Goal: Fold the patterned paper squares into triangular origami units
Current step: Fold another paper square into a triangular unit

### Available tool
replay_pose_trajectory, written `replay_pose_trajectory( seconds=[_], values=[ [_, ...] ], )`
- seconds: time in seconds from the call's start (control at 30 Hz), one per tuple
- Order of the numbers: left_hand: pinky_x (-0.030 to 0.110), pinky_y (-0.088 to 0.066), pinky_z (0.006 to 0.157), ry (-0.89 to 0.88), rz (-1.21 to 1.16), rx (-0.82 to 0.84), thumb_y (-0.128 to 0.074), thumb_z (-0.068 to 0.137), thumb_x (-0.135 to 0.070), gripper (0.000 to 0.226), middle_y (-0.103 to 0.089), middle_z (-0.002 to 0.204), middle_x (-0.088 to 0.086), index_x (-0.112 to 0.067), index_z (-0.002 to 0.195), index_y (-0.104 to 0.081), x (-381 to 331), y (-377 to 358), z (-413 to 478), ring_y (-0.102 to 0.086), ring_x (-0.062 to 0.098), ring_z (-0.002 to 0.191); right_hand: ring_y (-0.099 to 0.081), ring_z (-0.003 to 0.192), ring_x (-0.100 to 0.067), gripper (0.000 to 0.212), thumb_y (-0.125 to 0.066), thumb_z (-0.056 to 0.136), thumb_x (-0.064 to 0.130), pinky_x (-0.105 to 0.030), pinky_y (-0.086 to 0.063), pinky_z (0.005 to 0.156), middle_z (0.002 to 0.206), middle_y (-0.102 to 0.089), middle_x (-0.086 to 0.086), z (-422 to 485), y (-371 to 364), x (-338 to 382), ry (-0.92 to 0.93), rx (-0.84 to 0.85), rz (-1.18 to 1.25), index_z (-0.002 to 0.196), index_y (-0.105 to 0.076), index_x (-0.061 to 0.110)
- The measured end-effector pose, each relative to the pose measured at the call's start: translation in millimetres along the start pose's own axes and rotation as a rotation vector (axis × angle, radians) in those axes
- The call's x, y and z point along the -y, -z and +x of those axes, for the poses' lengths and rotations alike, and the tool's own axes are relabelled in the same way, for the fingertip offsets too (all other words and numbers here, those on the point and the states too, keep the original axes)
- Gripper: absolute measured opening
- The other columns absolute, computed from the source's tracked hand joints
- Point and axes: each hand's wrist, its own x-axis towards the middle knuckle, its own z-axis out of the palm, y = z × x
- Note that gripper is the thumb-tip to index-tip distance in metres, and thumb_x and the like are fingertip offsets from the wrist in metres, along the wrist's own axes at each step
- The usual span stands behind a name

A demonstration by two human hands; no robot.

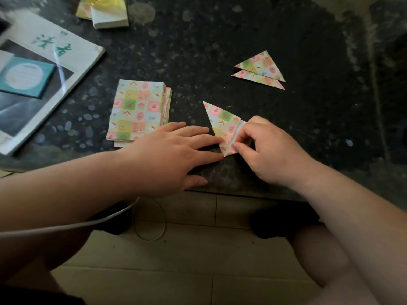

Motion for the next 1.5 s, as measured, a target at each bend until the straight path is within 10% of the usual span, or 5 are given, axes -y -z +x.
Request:
replay_pose_trajectory(
  seconds=[1.0, 1.5],
  values=[
    [0.047, -0.007, 0.127, -0.027, -0.05, 0.032, -0.046, 0.097, -0.06, 0.064, -0.012, 0.168, -0.018, -0.044, 0.156, -0.028, -1, 1, 4, -0.006, 0.011, 0.156, -0.053, 0.087, -0.008, 0.018, -0.063, 0.098, 0.034, -0.031, -0.045, 0.072, 0.093, -0.051, 0.013, 0, -2, 4, -0.023, -0.026, -0.02, 0.082, -0.057, 0.033],
    [0.053, -0.026, 0.121, 0.015, 0.06, -0.07, -0.03, 0.088, -0.072, 0.079, -0.039, 0.159, -0.002, -0.032, 0.156, -0.037, -16, -7, 3, -0.034, 0.024, 0.147, -0.055, 0.087, -0.011, 0.019, -0.066, 0.096, 0.034, -0.033, -0.046, 0.073, 0.093, -0.052, 0.011, 0, -2, 5, -0.043, -0.042, -0.029, 0.08, -0.055, 0.033]
  ],
)
